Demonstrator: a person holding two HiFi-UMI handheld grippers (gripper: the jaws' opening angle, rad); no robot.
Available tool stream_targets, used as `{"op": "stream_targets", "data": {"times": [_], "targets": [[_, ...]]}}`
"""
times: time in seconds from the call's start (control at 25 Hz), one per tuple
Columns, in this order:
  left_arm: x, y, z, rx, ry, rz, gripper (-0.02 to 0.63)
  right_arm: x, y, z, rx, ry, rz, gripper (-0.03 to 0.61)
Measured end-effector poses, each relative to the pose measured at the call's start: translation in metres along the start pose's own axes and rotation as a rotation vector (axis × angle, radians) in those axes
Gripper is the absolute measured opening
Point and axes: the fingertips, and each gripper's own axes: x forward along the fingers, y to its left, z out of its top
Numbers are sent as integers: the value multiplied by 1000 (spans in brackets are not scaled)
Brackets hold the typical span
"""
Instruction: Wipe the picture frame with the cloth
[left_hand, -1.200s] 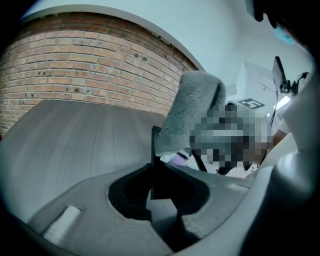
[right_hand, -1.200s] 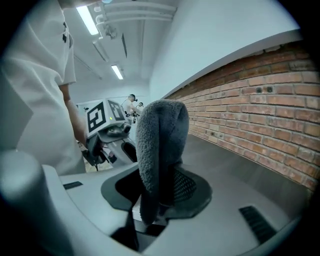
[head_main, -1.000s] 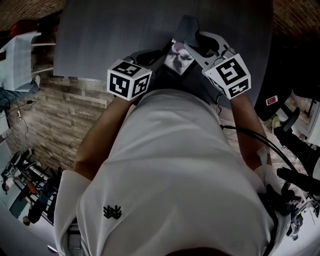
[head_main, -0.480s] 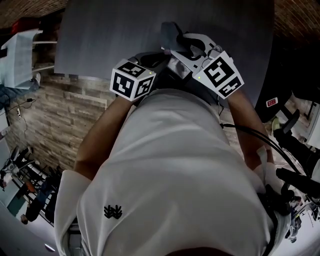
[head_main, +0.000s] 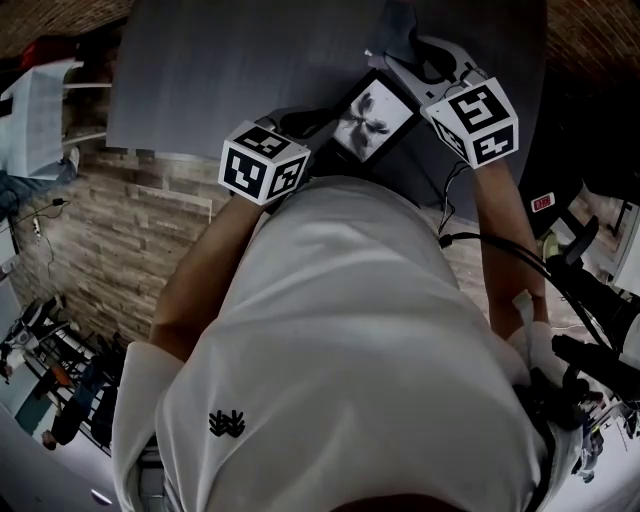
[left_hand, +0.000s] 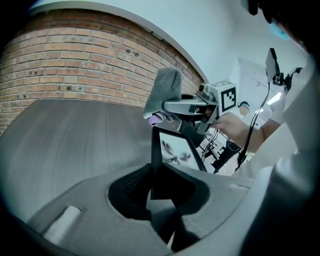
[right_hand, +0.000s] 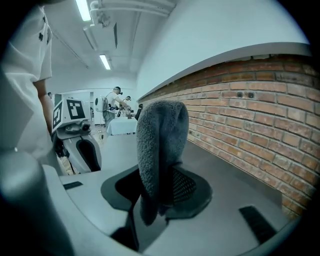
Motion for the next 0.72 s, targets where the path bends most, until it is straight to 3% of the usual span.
{"op": "stream_targets", "data": {"times": [0.16,0.48,0.72], "targets": [[0,-1,1,-3,-7,-6,75,0,-7,-6,-7,18,-15,138],[-7,7,1,23,1,-10,75,-5,22,-19,41,13,207,140],[-11,12,2,19,-8,-4,77,-20,14,-29,103,2,211,139]]}}
